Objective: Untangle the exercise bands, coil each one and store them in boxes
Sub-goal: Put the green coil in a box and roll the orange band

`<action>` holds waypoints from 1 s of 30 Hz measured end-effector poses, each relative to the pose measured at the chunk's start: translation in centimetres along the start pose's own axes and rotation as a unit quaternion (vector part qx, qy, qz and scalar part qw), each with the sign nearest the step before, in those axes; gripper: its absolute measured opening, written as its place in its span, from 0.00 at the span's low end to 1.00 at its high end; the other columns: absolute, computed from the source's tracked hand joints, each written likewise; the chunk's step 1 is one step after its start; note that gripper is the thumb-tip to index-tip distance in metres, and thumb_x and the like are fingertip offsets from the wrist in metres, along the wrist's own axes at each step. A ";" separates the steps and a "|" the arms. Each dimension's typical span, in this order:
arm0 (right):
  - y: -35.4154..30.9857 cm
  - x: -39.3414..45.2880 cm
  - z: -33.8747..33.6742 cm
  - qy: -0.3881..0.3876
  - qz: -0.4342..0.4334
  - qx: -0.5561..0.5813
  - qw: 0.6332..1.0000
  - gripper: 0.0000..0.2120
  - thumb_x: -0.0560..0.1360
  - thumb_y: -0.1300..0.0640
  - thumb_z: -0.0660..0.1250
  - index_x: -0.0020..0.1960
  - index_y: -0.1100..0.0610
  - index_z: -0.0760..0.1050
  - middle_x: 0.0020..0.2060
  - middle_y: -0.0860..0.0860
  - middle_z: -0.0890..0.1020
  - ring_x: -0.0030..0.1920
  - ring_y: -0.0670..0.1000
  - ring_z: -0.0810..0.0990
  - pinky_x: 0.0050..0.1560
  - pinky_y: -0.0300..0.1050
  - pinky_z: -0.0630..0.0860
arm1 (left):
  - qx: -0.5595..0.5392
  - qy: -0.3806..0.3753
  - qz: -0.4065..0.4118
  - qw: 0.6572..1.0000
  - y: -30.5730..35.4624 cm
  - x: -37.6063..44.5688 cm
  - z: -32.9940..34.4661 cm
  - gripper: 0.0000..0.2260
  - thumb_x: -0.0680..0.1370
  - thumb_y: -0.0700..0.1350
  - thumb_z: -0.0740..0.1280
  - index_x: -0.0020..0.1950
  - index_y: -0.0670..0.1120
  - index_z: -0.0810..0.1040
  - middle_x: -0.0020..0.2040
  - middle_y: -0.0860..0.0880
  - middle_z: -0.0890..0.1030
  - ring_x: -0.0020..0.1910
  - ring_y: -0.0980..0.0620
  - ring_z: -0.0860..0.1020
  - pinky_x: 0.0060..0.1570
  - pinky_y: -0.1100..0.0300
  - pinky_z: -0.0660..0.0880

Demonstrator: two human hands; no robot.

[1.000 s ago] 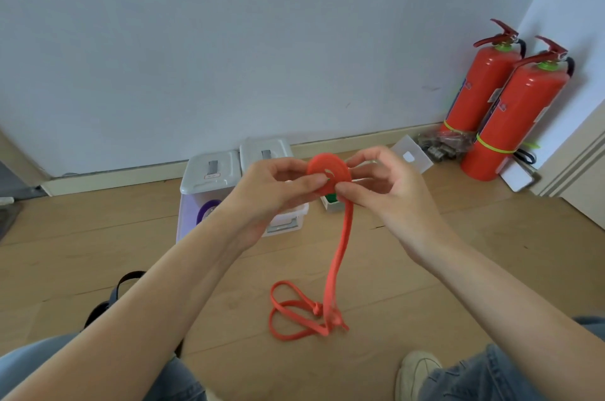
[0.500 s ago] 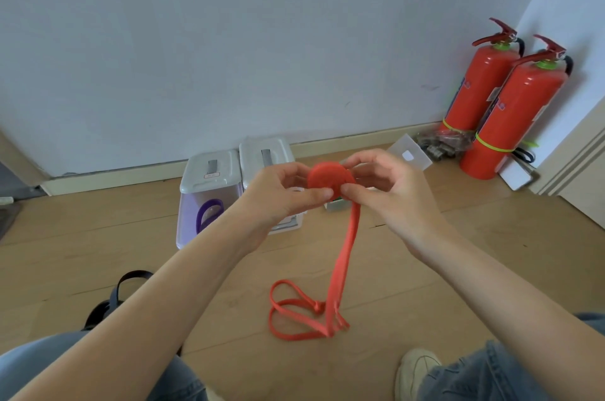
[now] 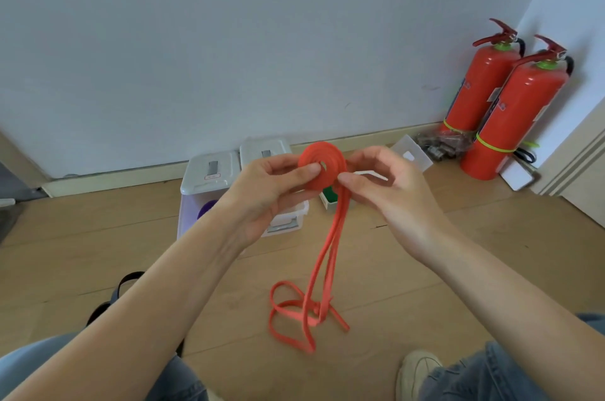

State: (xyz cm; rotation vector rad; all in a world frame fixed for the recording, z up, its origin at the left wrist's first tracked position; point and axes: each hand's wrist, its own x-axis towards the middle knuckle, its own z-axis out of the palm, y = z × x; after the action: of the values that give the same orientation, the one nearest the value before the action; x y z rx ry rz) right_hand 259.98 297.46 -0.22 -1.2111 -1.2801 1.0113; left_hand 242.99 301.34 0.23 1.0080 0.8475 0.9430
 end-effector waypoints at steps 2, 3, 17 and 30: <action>0.1 -0.2 0.4 -0.005 0.010 0.026 1.000 0.09 0.70 0.62 0.71 0.49 0.58 0.75 0.46 0.54 0.83 0.44 0.54 0.84 0.51 0.51 0.80 | -0.005 0.013 0.010 1.000 -0.2 0.0 0.2 0.11 0.64 0.42 0.72 0.45 0.41 0.81 0.42 0.47 0.85 0.44 0.52 0.83 0.41 0.65 0.79; 0.1 -0.3 0.5 -0.003 0.014 0.037 0.999 0.09 0.70 0.63 0.72 0.48 0.58 0.75 0.45 0.54 0.83 0.42 0.53 0.84 0.50 0.50 0.80 | -0.003 0.018 0.011 1.000 -0.5 0.0 0.3 0.12 0.64 0.42 0.72 0.46 0.41 0.81 0.42 0.47 0.85 0.44 0.52 0.83 0.41 0.65 0.79; 0.1 0.3 -0.4 -0.045 -0.093 -0.169 0.980 0.15 0.73 0.65 0.69 0.49 0.45 0.79 0.45 0.42 0.83 0.48 0.38 0.80 0.49 0.31 0.74 | 0.222 0.018 0.009 0.975 -0.4 -1.0 0.8 0.06 0.70 0.37 0.73 0.46 0.43 0.82 0.38 0.47 0.83 0.30 0.61 0.80 0.19 0.76 0.64; 0.5 0.0 -0.4 -0.012 0.025 0.008 1.000 0.10 0.70 0.68 0.70 0.47 0.57 0.76 0.39 0.56 0.85 0.40 0.53 0.83 0.45 0.42 0.80 | 0.099 0.032 -0.020 0.994 -1.6 -0.3 0.4 0.11 0.69 0.36 0.72 0.50 0.37 0.79 0.47 0.42 0.83 0.44 0.48 0.83 0.42 0.62 0.80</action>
State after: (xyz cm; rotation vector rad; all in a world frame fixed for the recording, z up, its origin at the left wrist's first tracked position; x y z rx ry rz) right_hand 260.39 297.46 -0.66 -1.2267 -1.2639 1.0727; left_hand 243.62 300.61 -1.13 1.1313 1.0273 0.8738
